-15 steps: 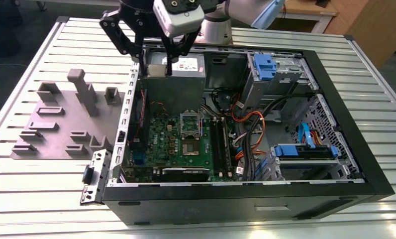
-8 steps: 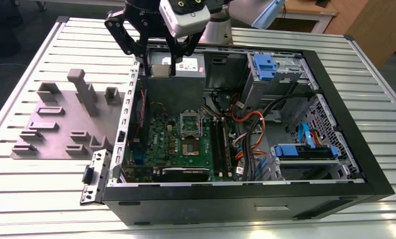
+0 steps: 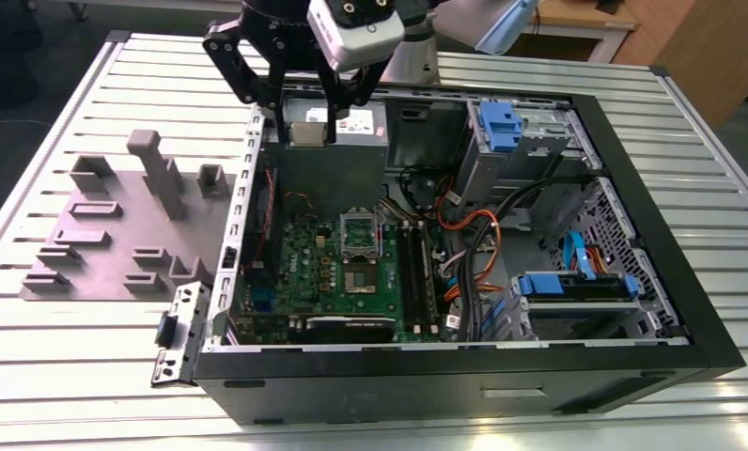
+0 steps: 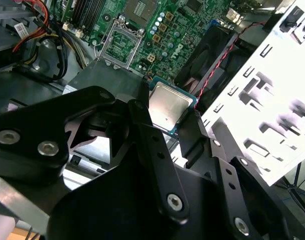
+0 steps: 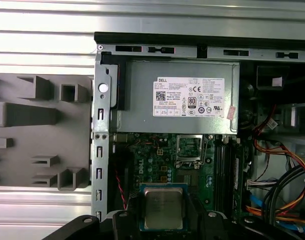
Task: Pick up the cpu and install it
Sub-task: 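Pick up the cpu and move it towards the insertion slot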
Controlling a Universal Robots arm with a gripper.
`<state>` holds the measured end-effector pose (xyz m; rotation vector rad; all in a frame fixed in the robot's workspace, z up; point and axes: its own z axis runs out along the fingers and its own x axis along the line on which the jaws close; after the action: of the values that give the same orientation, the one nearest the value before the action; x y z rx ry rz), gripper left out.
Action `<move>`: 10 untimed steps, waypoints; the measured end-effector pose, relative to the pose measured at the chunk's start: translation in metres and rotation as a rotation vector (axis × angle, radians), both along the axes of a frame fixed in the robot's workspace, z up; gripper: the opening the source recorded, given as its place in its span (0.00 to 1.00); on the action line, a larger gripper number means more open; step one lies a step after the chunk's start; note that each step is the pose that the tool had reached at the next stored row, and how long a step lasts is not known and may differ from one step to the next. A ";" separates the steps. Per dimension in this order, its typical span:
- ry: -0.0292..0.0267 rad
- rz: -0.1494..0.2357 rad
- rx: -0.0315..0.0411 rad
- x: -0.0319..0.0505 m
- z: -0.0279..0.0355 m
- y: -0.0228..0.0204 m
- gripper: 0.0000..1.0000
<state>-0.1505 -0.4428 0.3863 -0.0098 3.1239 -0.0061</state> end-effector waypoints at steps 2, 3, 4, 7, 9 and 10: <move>0.0000 0.000 0.0001 0.0001 0.0000 0.0000 0.47; -0.0001 0.000 0.0001 0.0002 0.0000 0.0000 0.47; -0.0001 0.000 0.0001 0.0006 -0.0001 0.0000 0.47; 0.0000 0.000 0.0000 0.0028 0.0000 0.0000 0.47; 0.0000 0.000 0.0000 0.0042 0.0000 0.0000 0.47; -0.0001 0.000 0.0000 0.0046 0.0000 0.0000 0.47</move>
<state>-0.1459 -0.4429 0.3863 -0.0103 3.1239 -0.0061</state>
